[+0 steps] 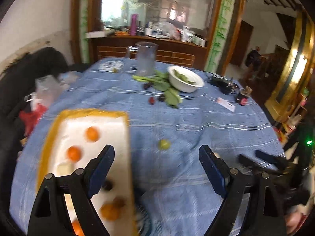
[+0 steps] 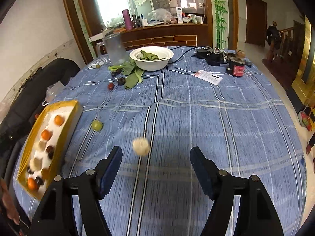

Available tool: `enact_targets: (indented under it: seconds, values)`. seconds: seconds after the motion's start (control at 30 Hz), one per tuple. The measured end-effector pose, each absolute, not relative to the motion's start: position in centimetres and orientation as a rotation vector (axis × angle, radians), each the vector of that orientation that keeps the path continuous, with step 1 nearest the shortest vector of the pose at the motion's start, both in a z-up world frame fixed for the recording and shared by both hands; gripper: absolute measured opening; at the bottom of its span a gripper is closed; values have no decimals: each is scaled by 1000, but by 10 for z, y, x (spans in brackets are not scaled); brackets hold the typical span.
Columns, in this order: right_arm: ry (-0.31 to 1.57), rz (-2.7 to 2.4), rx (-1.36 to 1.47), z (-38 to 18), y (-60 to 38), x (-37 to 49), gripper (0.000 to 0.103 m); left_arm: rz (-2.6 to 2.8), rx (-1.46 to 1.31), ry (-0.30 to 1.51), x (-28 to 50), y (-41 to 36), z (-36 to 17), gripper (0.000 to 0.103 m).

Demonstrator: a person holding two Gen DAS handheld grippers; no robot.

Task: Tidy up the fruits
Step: 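Grasp the beige piece with the right tool while the left grasps a green grape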

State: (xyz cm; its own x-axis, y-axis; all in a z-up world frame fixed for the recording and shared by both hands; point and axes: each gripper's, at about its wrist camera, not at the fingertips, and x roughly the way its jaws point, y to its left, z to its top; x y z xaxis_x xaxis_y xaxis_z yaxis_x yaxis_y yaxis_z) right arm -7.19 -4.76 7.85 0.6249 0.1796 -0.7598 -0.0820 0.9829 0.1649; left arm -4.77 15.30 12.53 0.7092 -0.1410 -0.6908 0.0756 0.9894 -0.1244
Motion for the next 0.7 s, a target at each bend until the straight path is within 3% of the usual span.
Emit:
enact_targets:
  seconds: [0.07,0.17,0.37,0.67,0.7]
  values:
    - [915,194,125,65,-41,-55,75,-130,-49,797,-25,140,113,80]
    - [946,222,127,46,-34,-44,68,-158,-28,871,2,126,92,42]
    - [971,275,108,24,-29,-37,58,-142,-44,967,42,119,48,40]
    - [963,282,71,20,-22,-36,57,-117,0,1019,58,108,12,40]
    - [960,274,56,19,-21,-36,54,-111,15,1009,57,106,12,31]
